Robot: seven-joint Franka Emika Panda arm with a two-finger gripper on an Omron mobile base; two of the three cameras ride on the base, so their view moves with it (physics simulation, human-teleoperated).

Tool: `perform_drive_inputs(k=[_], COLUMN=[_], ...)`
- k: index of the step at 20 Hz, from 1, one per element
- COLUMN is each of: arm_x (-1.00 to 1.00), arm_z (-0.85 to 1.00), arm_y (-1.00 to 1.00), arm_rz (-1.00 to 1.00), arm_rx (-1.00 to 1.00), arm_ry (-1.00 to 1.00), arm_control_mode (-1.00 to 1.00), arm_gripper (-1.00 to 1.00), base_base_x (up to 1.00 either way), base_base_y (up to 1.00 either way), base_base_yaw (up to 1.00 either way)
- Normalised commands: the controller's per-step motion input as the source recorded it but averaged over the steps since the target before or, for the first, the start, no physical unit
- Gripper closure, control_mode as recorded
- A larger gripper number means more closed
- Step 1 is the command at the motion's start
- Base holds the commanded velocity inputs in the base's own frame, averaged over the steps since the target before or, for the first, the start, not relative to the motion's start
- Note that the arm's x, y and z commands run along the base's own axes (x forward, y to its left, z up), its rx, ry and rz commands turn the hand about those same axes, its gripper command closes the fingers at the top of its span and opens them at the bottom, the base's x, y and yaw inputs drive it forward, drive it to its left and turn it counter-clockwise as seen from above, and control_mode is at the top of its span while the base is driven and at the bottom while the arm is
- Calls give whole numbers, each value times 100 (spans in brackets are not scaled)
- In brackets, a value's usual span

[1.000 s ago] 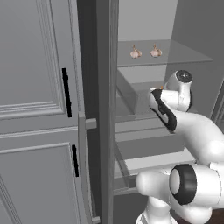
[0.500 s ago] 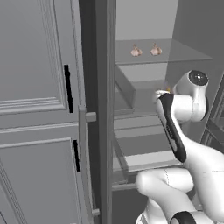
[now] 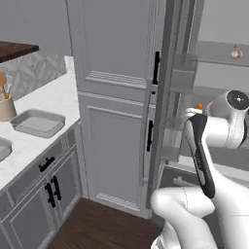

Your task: Place one garlic and one chicken drumstick in each tupperware on the nearby counter, to pack two identical lunches.

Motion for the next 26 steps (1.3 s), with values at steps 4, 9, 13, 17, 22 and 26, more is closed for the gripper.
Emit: perform_drive_inputs(k=[4,9,13,17,22,26], arm_x=[0,0,0,0,0,0], arm_z=[0,0,0,0,0,0], arm_y=[0,0,0,0,0,0], arm_rz=[0,0,0,0,0,0], arm_rx=[0,0,0,0,0,0], arm_ry=[0,0,0,0,0,0], arm_control_mode=[100,100,100,100,100,100], arm_gripper=[100,100,100,100,100,100], base_base_x=[-2,0,63,100,100,89], base_base_y=[0,2,-24,-53,0,46], base_base_yaw=[100,100,70,41,30,19])
